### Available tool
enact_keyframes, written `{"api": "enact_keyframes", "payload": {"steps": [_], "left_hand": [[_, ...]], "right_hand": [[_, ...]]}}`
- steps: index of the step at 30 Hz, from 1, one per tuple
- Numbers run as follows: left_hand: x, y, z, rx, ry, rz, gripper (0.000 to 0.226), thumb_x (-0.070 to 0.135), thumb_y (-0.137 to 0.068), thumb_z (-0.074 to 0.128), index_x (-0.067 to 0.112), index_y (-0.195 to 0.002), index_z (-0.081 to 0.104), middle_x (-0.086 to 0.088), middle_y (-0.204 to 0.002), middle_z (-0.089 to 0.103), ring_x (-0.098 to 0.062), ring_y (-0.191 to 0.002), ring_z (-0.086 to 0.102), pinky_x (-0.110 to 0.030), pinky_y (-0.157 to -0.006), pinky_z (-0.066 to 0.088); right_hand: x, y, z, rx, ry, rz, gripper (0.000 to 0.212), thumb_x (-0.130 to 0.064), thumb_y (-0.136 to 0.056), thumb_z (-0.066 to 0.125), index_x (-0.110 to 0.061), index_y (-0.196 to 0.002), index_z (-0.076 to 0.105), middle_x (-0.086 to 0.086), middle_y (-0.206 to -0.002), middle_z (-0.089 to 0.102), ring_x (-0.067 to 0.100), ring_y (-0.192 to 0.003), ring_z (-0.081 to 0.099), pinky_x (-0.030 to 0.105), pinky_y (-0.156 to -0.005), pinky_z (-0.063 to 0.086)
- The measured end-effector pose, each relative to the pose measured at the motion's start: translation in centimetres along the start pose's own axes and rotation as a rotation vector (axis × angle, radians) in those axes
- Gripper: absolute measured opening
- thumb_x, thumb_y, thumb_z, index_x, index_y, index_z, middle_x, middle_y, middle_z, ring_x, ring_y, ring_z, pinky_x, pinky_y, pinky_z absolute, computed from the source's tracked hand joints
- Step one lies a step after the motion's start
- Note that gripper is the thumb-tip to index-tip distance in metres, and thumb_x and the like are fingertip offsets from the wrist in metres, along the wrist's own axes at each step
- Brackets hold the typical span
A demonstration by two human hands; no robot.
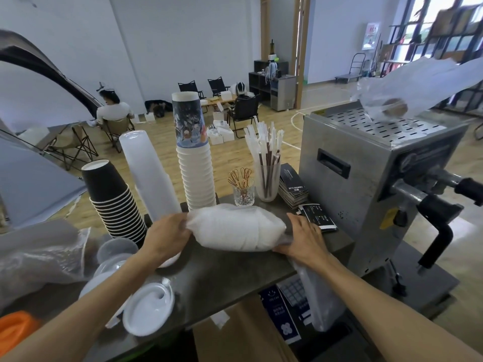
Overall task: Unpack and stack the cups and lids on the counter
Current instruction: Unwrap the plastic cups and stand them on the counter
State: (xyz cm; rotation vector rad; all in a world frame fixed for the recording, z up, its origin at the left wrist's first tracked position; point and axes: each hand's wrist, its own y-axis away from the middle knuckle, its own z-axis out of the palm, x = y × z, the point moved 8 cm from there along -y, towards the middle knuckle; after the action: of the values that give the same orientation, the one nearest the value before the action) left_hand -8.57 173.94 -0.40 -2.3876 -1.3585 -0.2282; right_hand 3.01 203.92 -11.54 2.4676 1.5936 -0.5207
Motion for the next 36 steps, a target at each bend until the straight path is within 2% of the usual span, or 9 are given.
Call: {"api": "enact_keyframes", "payload": {"steps": [5, 9, 15, 19, 22, 24, 27, 32, 36], "left_hand": [[0.0, 0.7, 2.2, -0.115, 1.273, -0.367, 0.011, 0.004, -0.086, 0.057, 0.010, -0.088, 0.067, 0.002, -0.067, 0.062, -0.014, -0.067, 0.056, -0.021, -0.059, 0.045], [-0.8, 1.0, 4.7, -0.180, 1.716, -0.586, 0.023, 0.016, -0.097, 0.049, 0.010, -0.117, 0.060, -0.012, -0.103, 0.067, -0.026, -0.095, 0.060, -0.039, -0.075, 0.048], [-1.2, 0.3, 5.6, -0.146, 1.947, -0.627, 0.023, 0.020, -0.096, 0.043, 0.015, -0.113, 0.059, -0.010, -0.114, 0.064, -0.027, -0.100, 0.061, -0.044, -0.079, 0.048], [-2.6, -0.4, 6.0, -0.030, 1.952, -0.707, 0.042, 0.021, -0.099, 0.041, 0.007, -0.135, 0.057, -0.015, -0.132, 0.065, -0.033, -0.122, 0.060, -0.053, -0.100, 0.049], [-3.6, -0.9, 5.8, 0.075, 1.927, -0.797, 0.046, 0.020, -0.096, 0.047, 0.006, -0.139, 0.054, -0.014, -0.132, 0.065, -0.032, -0.120, 0.063, -0.045, -0.076, 0.061], [-4.4, -1.7, 5.3, 0.122, 1.899, -0.825, 0.046, 0.021, -0.094, 0.047, 0.006, -0.138, 0.054, -0.014, -0.131, 0.066, -0.031, -0.117, 0.065, -0.043, -0.068, 0.062], [-5.0, -2.6, 4.4, 0.190, 1.913, -0.811, 0.054, 0.020, -0.086, 0.052, 0.006, -0.138, 0.053, -0.013, -0.129, 0.066, -0.033, -0.116, 0.066, -0.045, -0.070, 0.061], [-6.0, -1.5, 5.1, 0.224, 1.896, -0.818, 0.050, 0.019, -0.090, 0.043, 0.013, -0.138, 0.057, -0.009, -0.131, 0.066, -0.031, -0.120, 0.063, -0.050, -0.098, 0.052], [-7.1, -0.7, 6.6, 0.248, 1.910, -0.878, 0.056, 0.017, -0.082, 0.047, 0.016, -0.137, 0.057, -0.012, -0.133, 0.065, -0.036, -0.119, 0.063, -0.058, -0.098, 0.050]], "right_hand": [[-0.6, -0.4, 0.5, -0.024, -0.055, 0.029, 0.111, -0.068, -0.075, 0.073, -0.019, -0.159, 0.019, 0.008, -0.159, 0.032, 0.026, -0.146, 0.034, 0.044, -0.120, 0.024], [-0.8, -0.3, 0.5, 0.003, -0.106, 0.033, 0.103, -0.062, -0.070, 0.080, -0.025, -0.152, 0.029, 0.005, -0.147, 0.044, 0.025, -0.139, 0.041, 0.046, -0.117, 0.030], [-1.1, -0.2, 0.1, 0.025, -0.222, 0.061, 0.086, -0.053, -0.069, 0.083, -0.023, -0.140, 0.043, 0.002, -0.130, 0.056, 0.026, -0.123, 0.053, 0.049, -0.104, 0.044], [-1.9, -0.4, 0.2, 0.008, -0.454, 0.080, 0.073, -0.036, -0.073, 0.080, -0.021, -0.139, 0.052, 0.000, -0.128, 0.062, 0.020, -0.116, 0.059, 0.040, -0.096, 0.052], [-3.3, -0.2, 1.0, -0.125, -0.648, 0.059, 0.049, -0.003, -0.084, 0.074, -0.008, -0.131, 0.060, 0.000, -0.108, 0.070, 0.018, -0.103, 0.064, 0.016, -0.074, 0.052], [-3.9, 0.5, 1.4, -0.239, -0.818, 0.074, 0.033, 0.007, -0.088, 0.067, -0.001, -0.120, 0.064, 0.013, -0.093, 0.075, 0.030, -0.089, 0.069, 0.024, -0.065, 0.058], [-4.1, 1.4, 0.4, -0.317, -0.911, 0.095, 0.026, 0.001, -0.090, 0.071, 0.000, -0.115, 0.069, 0.025, -0.101, 0.074, 0.027, -0.085, 0.072, 0.027, -0.074, 0.061], [-2.1, 0.4, -1.1, -0.337, -0.681, 0.058, 0.027, -0.023, -0.089, 0.077, -0.017, -0.115, 0.073, -0.001, -0.106, 0.076, 0.017, -0.104, 0.071, 0.034, -0.098, 0.055], [-3.0, 1.4, -0.6, -0.446, -0.762, 0.071, 0.036, -0.035, -0.082, 0.069, -0.026, -0.117, 0.072, 0.000, -0.115, 0.073, 0.017, -0.114, 0.065, 0.038, -0.106, 0.047]]}}
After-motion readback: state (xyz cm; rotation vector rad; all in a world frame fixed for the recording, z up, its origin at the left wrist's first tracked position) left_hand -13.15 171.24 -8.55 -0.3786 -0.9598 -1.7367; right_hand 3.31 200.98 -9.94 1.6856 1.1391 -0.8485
